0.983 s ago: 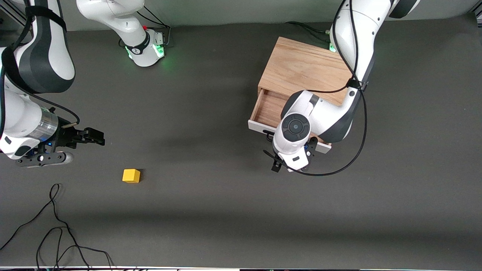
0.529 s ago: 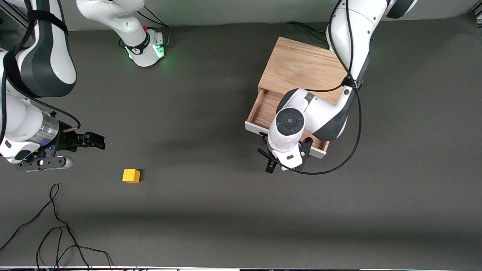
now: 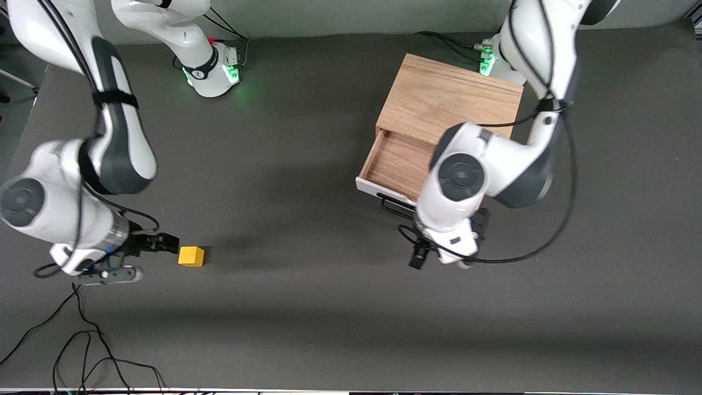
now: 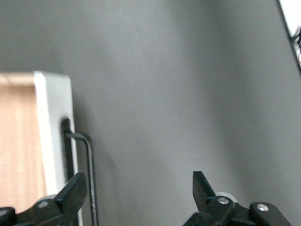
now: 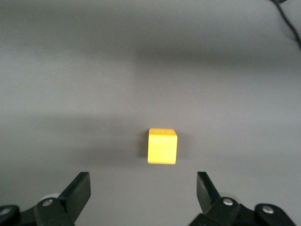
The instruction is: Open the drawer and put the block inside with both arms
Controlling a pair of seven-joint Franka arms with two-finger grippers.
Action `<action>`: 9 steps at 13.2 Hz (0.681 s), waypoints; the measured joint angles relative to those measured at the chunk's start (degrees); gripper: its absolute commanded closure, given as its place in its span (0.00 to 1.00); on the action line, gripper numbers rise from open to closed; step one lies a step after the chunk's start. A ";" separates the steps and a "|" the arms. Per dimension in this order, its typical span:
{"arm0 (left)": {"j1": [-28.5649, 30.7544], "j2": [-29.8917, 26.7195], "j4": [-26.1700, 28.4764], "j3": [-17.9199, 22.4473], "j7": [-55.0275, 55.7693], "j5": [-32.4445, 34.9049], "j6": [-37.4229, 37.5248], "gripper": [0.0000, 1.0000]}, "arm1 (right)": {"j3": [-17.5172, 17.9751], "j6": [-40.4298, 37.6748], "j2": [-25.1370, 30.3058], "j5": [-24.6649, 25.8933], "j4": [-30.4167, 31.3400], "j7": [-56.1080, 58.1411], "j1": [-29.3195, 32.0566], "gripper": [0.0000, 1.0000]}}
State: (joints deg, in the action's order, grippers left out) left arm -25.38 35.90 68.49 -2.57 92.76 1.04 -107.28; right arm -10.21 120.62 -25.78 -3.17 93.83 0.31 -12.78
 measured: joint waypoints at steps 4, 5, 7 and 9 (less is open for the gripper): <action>6.08 -6.15 -2.62 -0.04 -20.25 -2.01 11.52 0.00 | -0.12 13.08 -3.75 -0.88 8.30 0.00 0.39 0.00; 7.49 -7.77 -2.65 -0.04 -24.95 -2.39 14.74 0.00 | -0.29 14.25 -4.61 -2.14 9.19 0.00 0.53 0.00; 11.05 -10.45 -2.46 0.01 -35.57 -4.28 20.03 0.00 | -0.56 14.97 -6.42 -4.15 9.79 0.00 0.62 0.00; 14.84 -13.19 -0.81 0.08 -47.34 -5.15 23.33 0.00 | -0.55 17.33 -7.85 -4.78 10.76 0.00 0.61 0.31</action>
State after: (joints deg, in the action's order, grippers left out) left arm -10.55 22.70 67.68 -2.49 45.43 -4.11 -83.95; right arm -10.76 137.95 -33.63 -7.95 104.60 0.31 -12.17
